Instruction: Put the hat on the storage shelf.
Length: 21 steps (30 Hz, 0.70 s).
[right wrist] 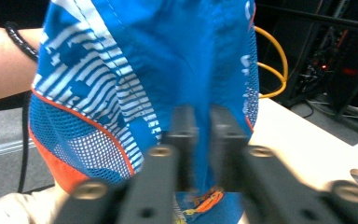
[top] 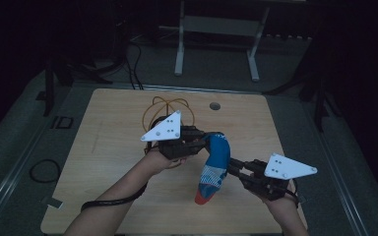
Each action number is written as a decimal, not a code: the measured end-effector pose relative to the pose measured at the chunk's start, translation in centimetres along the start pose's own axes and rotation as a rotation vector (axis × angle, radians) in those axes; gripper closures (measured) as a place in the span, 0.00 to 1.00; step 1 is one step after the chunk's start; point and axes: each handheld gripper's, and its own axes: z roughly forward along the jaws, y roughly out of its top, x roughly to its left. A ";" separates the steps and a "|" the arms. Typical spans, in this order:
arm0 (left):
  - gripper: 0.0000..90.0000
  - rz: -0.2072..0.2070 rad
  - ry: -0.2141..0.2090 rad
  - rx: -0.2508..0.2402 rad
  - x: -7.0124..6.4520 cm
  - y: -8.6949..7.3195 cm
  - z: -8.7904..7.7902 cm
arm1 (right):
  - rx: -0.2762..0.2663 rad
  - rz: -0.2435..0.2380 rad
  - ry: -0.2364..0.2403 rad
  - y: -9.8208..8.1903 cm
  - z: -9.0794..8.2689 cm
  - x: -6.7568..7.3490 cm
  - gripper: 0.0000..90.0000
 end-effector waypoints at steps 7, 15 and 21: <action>0.97 -0.013 0.025 0.012 0.2 -0.5 -1.2 | -0.006 0.024 -0.021 0.4 -0.4 -0.2 1.00; 0.96 -0.024 0.069 0.105 0.1 -1.1 -2.5 | -0.029 0.035 -0.072 1.0 -1.6 -1.0 1.00; 0.92 -0.003 0.075 0.200 -0.4 -0.9 -2.8 | -0.051 0.025 -0.105 2.1 -2.5 -1.5 1.00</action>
